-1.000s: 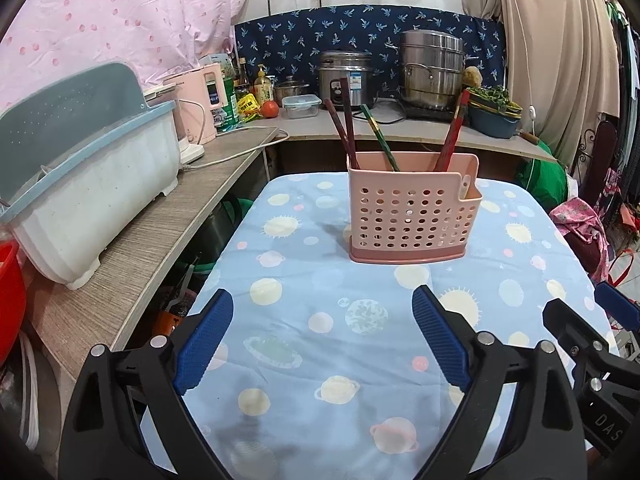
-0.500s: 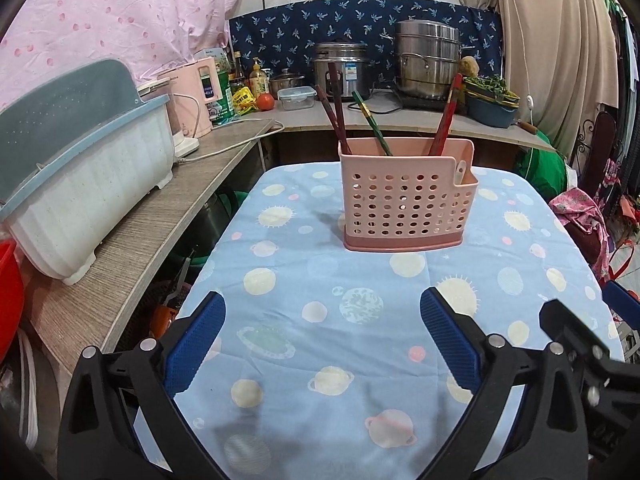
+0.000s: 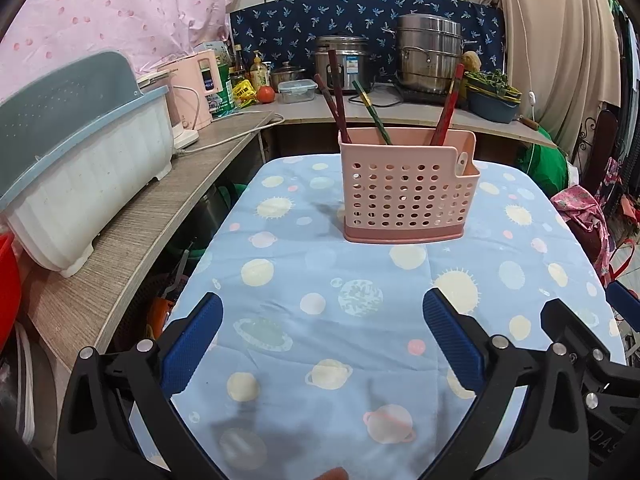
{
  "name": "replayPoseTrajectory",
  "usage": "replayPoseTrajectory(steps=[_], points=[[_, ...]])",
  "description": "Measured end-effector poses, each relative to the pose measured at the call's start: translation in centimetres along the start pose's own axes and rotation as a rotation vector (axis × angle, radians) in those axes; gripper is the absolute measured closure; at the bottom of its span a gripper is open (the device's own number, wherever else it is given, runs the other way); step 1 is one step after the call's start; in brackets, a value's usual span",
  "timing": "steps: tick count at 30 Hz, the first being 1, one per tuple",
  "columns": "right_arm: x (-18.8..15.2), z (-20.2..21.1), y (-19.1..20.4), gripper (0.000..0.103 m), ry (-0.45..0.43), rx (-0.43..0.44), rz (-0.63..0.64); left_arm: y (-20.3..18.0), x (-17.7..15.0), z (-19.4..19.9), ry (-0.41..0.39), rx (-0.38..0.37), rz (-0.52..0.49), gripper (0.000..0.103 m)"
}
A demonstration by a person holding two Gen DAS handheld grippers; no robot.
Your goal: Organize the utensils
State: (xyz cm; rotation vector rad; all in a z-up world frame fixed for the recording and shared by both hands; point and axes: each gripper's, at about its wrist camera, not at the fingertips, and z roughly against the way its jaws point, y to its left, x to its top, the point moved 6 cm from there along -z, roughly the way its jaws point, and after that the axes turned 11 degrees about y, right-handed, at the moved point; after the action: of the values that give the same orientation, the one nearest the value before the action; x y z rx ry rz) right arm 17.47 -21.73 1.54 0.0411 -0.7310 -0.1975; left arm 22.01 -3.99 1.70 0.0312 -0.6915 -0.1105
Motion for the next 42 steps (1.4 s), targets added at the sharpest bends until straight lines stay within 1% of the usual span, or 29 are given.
replayPoseTrajectory(steps=[16,33,42], points=[[-0.37,-0.36,0.22,0.006,0.017,0.01,-0.011,0.35,-0.21,-0.13,0.003,0.004,0.007,0.007],[-0.38,-0.36,0.19,0.006,0.016,0.008,-0.009,0.7,-0.4,-0.1,-0.001,0.025,0.003,0.007],[-0.48,-0.49,0.14,0.006,0.019,0.008,-0.008,0.62,-0.45,-0.13,0.004,0.024,0.003,0.007]])
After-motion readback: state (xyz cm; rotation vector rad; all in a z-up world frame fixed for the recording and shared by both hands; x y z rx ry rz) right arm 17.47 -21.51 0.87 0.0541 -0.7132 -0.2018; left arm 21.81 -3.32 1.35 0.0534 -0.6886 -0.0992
